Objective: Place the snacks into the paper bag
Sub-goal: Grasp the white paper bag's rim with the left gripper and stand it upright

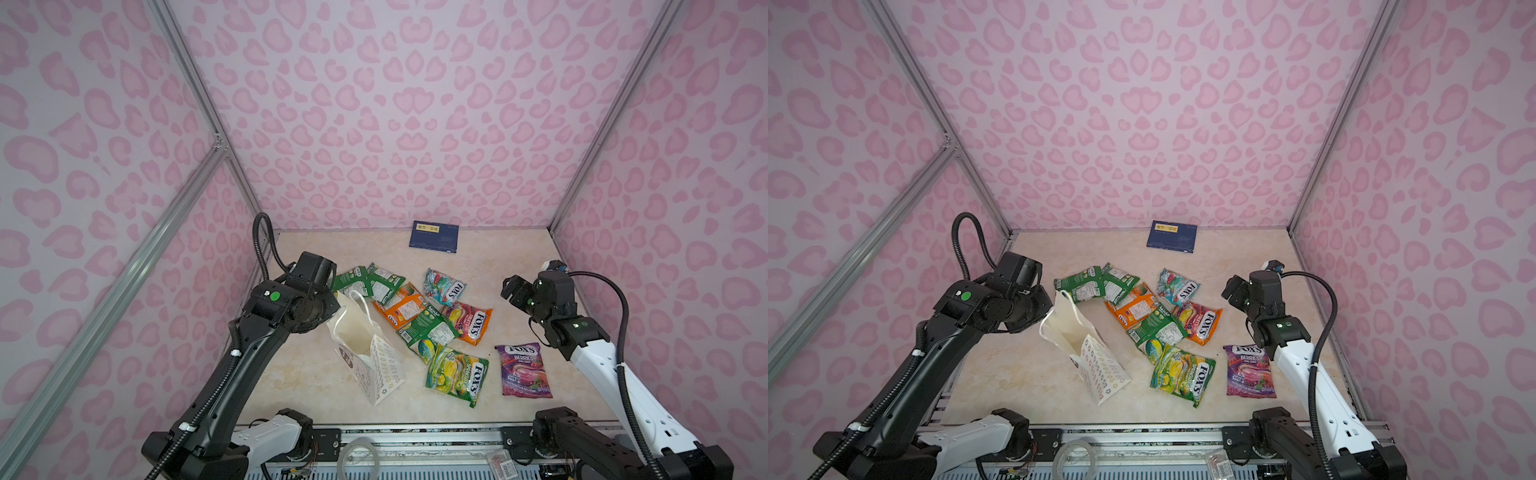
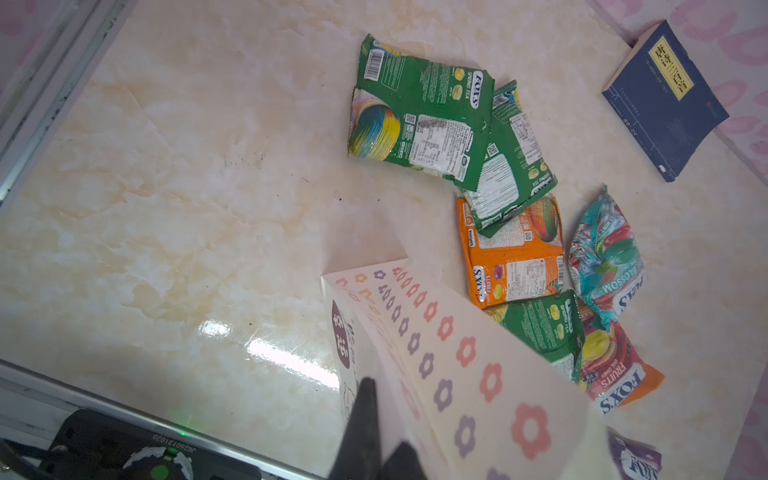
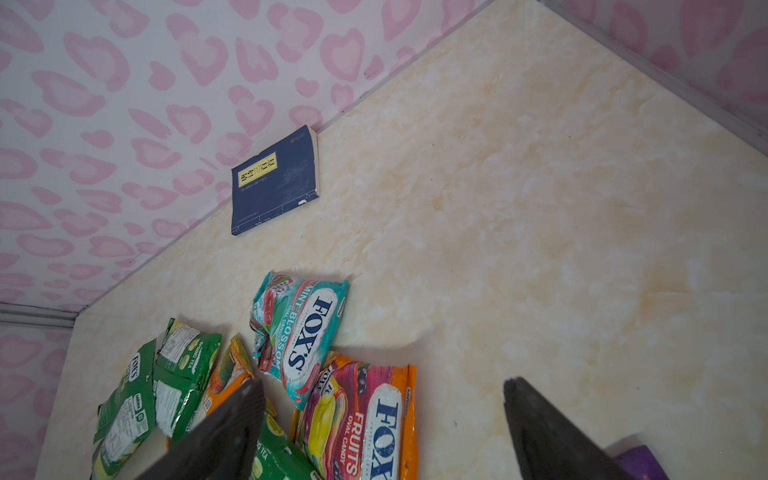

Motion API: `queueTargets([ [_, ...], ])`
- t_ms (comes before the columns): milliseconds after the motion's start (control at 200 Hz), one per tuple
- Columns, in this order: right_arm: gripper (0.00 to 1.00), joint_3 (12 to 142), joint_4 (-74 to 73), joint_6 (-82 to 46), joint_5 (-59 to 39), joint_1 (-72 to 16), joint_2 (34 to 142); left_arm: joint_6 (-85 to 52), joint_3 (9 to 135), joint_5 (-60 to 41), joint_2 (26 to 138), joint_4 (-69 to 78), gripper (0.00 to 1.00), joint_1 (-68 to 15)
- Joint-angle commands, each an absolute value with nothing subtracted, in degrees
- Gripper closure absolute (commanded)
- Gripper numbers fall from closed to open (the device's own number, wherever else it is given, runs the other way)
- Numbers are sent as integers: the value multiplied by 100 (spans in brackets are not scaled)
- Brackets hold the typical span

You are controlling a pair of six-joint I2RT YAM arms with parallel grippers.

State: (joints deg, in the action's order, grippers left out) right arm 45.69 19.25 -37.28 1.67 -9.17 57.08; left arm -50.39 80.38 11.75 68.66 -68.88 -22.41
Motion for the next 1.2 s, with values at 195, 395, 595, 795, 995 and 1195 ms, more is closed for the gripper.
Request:
queueTargets([
  [195,5,4540,2265,-3404,37,-923,5595,-3858,9268,1025,8159,-6558,97,-1635],
  [395,3,4539,2617,-3244,-41,-896,5477,-3500,9715,508,8665,-6654,94,-1367],
  [595,1,4491,2759,-3202,-131,-882,5372,-3537,9985,525,8422,-6855,21,-1268],
  [795,1,4493,2742,-3251,-230,-887,5335,-3474,10857,571,7964,-7315,2,-873],
  [995,1,4579,2716,-3208,-294,-879,5460,-2881,11020,-362,7362,-7519,2,-1158],
  [1195,1,4690,2681,-3214,-481,-887,5729,-2934,10241,2,6508,-7688,2,-1904],
])
